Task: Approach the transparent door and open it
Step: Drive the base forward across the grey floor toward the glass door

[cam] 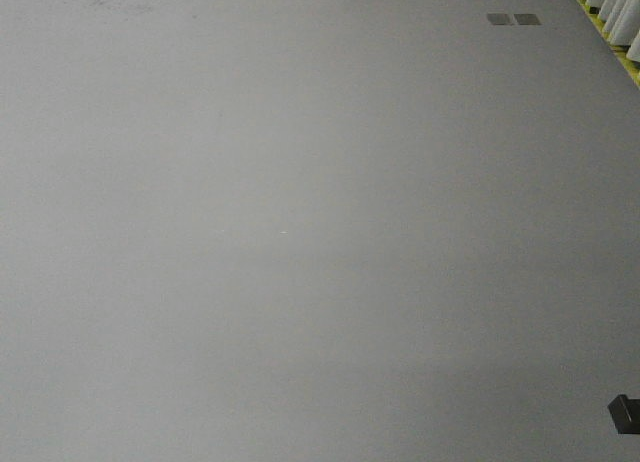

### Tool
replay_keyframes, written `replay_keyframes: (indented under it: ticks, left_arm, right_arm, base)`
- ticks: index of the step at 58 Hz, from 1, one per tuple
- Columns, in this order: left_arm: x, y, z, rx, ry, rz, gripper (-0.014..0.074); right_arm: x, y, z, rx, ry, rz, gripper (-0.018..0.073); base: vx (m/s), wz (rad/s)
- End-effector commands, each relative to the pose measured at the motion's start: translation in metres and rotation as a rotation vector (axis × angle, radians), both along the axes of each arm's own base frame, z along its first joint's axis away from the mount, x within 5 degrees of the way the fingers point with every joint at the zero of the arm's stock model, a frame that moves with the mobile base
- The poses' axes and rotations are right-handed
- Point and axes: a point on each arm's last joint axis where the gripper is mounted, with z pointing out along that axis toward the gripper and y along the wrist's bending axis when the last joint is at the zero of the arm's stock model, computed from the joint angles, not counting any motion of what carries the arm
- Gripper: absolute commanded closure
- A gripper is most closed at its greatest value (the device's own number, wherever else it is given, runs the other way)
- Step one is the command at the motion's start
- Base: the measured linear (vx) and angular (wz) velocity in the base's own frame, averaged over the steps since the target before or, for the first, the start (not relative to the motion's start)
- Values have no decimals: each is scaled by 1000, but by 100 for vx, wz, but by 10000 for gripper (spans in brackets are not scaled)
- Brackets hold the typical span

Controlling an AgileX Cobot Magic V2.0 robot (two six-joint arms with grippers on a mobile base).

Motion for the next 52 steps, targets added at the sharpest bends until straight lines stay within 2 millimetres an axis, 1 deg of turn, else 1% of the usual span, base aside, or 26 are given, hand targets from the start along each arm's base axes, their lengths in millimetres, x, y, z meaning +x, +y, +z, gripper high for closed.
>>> replay_keyframes:
  ticks: [1, 25, 52]
  left_arm:
    - [-1, 1, 4, -28, -86, 4, 603]
    - [-1, 1, 4, -28, -86, 4, 603]
    - [-1, 1, 4, -28, -86, 4, 603]
  right_arm:
    - [-1, 0, 8, -13, -98, -1, 568]
    - [-1, 0, 8, -13, -98, -1, 568]
    - [-1, 0, 8, -13, -98, -1, 568]
  base:
    - [0, -1]
    - [5, -1]
    - [17, 10]
